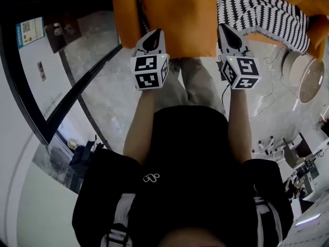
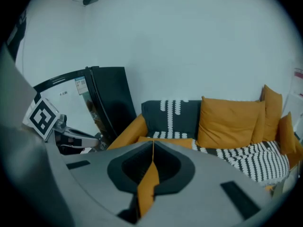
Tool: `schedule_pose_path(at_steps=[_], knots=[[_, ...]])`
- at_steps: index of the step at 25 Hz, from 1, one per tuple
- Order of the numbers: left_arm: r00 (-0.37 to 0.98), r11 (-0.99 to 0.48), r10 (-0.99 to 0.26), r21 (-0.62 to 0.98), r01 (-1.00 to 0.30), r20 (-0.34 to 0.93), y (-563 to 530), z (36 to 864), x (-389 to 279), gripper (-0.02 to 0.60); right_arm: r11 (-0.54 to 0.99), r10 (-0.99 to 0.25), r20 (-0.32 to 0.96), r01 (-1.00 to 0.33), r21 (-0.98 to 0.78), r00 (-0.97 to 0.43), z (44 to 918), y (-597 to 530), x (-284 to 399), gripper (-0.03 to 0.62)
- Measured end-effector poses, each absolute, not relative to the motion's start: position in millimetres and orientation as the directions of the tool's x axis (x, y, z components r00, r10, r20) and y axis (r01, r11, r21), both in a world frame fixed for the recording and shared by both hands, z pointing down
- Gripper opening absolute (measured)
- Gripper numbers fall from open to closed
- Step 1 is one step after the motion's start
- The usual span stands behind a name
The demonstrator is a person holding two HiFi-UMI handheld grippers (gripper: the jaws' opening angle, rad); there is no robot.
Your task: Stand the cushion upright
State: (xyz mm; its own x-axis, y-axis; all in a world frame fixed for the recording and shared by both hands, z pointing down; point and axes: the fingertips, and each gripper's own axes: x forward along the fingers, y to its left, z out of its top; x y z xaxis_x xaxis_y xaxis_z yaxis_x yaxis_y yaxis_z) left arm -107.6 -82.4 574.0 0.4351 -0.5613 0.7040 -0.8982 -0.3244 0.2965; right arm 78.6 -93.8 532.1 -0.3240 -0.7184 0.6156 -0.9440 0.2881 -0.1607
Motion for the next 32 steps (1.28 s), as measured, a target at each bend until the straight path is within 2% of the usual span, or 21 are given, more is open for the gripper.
schedule_pose_path(at_steps=[6, 13, 20, 26, 32], knots=[[0.413, -0.275, -0.441, 0.319, -0.907, 0.797, -42.4, 647.7, -112.2, 0.011, 0.265, -0.639, 0.705, -0.948, -0.175, -0.309, 592.9, -59.0, 90.7, 0.011], [0.442, -0.264, -0.321, 0.369, -0.891, 0.837, 3.9, 708.8, -96.0, 0.011, 0.196, -0.560, 0.775, -0.956, -0.220, -0.293, 671.1, -21.7, 112.9, 0.011], [0.428, -0.241, -0.194, 0.380, -0.893, 0.883, 52.3, 759.8, -106.5, 0.011, 0.217, -0.460, 0.835, -0.950, -0.224, -0.302, 735.4, 13.8, 127.7, 0.011], [0.354, -0.207, -0.120, 0.325, -0.923, 0.928, 80.9, 801.4, -123.1, 0.011, 0.233, -0.381, 0.869, -0.943, -0.240, -0.315, 783.4, 44.7, 137.0, 0.011], [0.212, -0.224, -0.069, 0.192, -0.956, 0.975, 104.6, 843.7, -145.2, 0.012, 0.219, -0.312, 0.901, -0.945, -0.242, -0.303, 824.7, 72.3, 143.6, 0.012]])
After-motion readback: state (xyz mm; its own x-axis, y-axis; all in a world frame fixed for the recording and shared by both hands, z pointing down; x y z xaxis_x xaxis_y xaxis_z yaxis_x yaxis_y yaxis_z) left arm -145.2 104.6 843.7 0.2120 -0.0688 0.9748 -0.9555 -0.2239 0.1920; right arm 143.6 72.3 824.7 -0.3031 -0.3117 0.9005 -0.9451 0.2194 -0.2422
